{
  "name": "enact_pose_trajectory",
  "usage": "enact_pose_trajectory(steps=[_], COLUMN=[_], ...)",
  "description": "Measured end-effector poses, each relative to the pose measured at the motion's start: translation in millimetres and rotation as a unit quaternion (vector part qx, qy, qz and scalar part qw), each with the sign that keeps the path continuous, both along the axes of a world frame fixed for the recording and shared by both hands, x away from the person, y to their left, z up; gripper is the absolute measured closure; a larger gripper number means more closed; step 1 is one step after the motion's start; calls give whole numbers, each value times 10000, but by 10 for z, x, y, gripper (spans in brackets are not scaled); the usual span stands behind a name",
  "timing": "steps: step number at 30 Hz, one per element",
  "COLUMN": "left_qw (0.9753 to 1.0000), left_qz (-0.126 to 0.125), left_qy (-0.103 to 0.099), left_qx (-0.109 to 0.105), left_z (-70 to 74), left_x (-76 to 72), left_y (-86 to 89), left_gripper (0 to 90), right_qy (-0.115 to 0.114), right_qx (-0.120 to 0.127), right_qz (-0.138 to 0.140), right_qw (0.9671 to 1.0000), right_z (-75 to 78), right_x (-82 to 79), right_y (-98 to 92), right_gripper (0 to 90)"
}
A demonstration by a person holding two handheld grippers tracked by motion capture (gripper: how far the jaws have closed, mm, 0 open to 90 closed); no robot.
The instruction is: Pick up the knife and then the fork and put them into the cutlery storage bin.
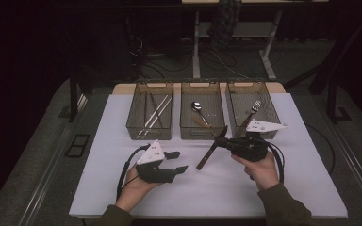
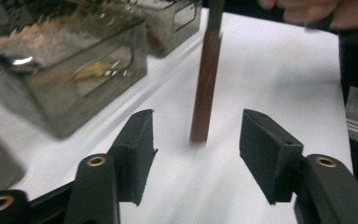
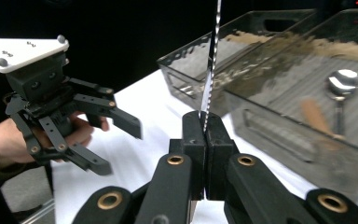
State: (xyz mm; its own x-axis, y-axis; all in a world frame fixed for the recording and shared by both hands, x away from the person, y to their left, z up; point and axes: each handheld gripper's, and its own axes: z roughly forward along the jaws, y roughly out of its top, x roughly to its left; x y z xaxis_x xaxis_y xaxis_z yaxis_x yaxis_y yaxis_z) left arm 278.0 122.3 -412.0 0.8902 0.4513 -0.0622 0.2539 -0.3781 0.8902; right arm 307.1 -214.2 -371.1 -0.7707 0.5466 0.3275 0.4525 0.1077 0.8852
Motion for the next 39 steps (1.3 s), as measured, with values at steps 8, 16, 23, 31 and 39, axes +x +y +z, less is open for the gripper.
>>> enact_pose_trajectory(steps=[8,16,23,31,39], left_qw=[9997,9982,9976,9980,9983], left_qz=[96,377,455,392,298], left_qy=[224,436,506,490,472], left_qx=[-15,141,108,95,160], left_z=[-134,-244,-246,-239,-244], left_x=[-54,-51,-39,-46,-59], left_y=[274,436,467,443,411], left_gripper=[247,65,0,0,0], right_qy=[-183,-156,-247,-406,-447], right_qx=[-319,-409,-318,-521,-925], right_qz=[-318,-690,-1086,-1455,-1884], right_qw=[9988,9967,9933,9872,9767], right_z=[147,321,544,854,1040], right_x=[55,181,278,414,644], right_y=[-288,-701,-1043,-1291,-1465], right_gripper=[888,888,888,888,888])
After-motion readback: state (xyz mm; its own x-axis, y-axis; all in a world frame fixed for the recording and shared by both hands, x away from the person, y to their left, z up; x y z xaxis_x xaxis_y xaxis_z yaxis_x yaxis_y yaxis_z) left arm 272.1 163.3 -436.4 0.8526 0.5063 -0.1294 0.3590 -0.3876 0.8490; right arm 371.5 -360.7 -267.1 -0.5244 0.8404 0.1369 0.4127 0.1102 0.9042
